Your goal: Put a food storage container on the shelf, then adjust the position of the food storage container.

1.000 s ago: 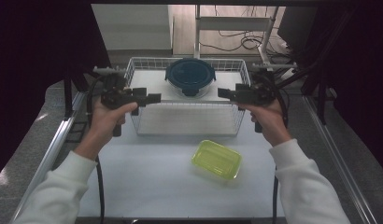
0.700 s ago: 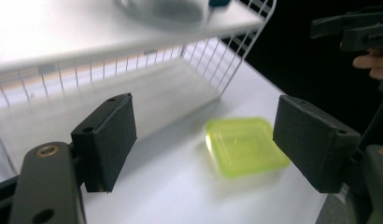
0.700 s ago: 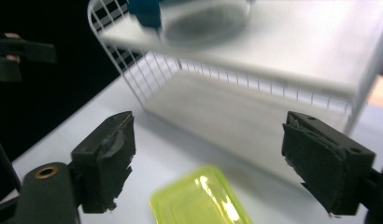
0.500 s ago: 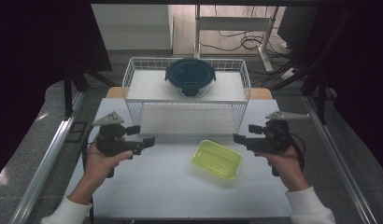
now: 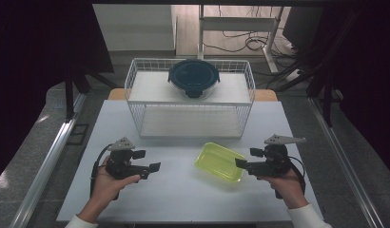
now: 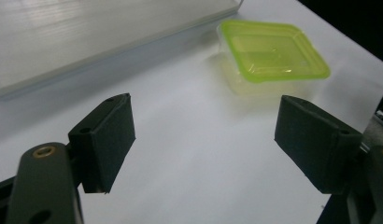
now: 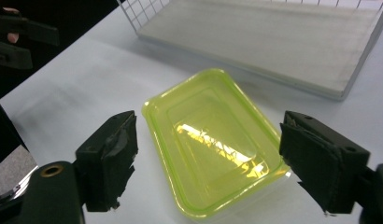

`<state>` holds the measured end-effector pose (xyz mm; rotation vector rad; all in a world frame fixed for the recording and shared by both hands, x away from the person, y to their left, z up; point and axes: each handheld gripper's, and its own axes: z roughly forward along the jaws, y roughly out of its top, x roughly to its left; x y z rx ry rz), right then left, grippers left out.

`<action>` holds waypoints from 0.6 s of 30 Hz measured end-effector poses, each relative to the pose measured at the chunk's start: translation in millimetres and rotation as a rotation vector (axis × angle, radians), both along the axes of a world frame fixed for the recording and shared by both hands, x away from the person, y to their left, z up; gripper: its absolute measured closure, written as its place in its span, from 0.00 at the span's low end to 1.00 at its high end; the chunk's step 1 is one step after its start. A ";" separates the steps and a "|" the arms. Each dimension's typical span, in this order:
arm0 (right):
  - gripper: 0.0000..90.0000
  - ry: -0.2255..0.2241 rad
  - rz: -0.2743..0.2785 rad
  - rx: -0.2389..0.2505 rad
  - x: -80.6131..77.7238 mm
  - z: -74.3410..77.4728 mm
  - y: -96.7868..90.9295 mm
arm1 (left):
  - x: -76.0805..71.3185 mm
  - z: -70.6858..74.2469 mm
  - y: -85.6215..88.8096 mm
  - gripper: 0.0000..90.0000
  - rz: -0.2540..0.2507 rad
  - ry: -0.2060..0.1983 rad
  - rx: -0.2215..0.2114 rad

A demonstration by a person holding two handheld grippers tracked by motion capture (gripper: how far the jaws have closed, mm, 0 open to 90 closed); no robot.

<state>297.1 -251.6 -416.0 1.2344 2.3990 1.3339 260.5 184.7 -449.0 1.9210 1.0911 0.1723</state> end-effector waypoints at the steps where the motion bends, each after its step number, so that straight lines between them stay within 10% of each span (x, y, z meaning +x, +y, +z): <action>1: 0.24 0.006 0.001 0.001 -0.3 -2.3 -0.3 | 0.1 -0.8 0.7 0.22 0.000 0.003 -0.004; 18: 0.33 0.037 -0.012 -0.021 8.6 -1.7 -1.0 | -4.1 -2.4 3.6 0.22 0.011 0.004 0.003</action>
